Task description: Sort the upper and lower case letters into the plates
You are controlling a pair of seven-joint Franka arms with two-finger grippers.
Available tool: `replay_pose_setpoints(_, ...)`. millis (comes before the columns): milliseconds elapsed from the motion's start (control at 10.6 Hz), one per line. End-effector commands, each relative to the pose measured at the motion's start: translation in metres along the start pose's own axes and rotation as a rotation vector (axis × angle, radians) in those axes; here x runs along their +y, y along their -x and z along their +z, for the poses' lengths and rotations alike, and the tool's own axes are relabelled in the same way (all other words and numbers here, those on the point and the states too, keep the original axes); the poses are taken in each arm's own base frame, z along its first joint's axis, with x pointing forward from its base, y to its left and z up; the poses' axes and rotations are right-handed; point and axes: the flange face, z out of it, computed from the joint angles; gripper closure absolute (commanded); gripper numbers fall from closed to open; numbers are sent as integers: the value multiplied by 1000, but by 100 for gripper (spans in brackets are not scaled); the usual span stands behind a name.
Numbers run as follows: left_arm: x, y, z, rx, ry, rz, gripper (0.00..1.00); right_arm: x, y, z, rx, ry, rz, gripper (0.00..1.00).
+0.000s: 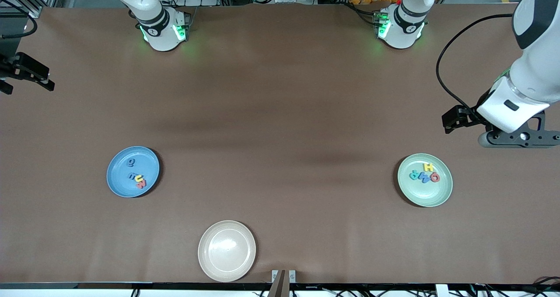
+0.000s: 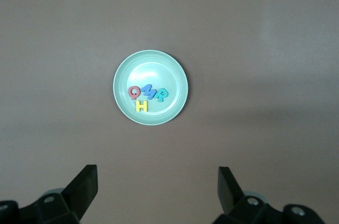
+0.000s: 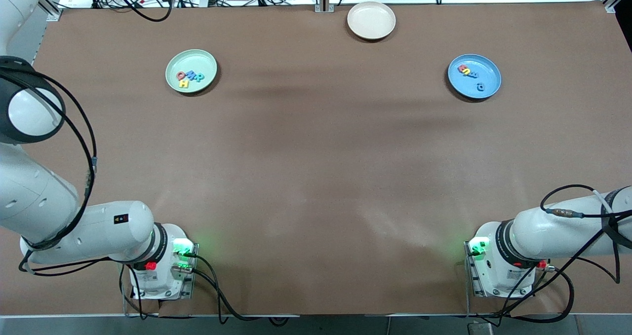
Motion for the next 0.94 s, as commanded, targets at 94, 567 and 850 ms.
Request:
replay_pose_setpoints(94, -12, 8, -12, -1, 28, -32, 0, 0, 2, -1, -2, -12, 15, 0)
replay_pose_setpoints(567, -32, 34, -45, 41, 24, -73, 0, 0, 2, -2, 0, -12, 15, 0)
replay_pose_setpoints(850, -57, 48, -55, 46, 61, -51, 0, -1, 2, -2, 3, -12, 13, 0)
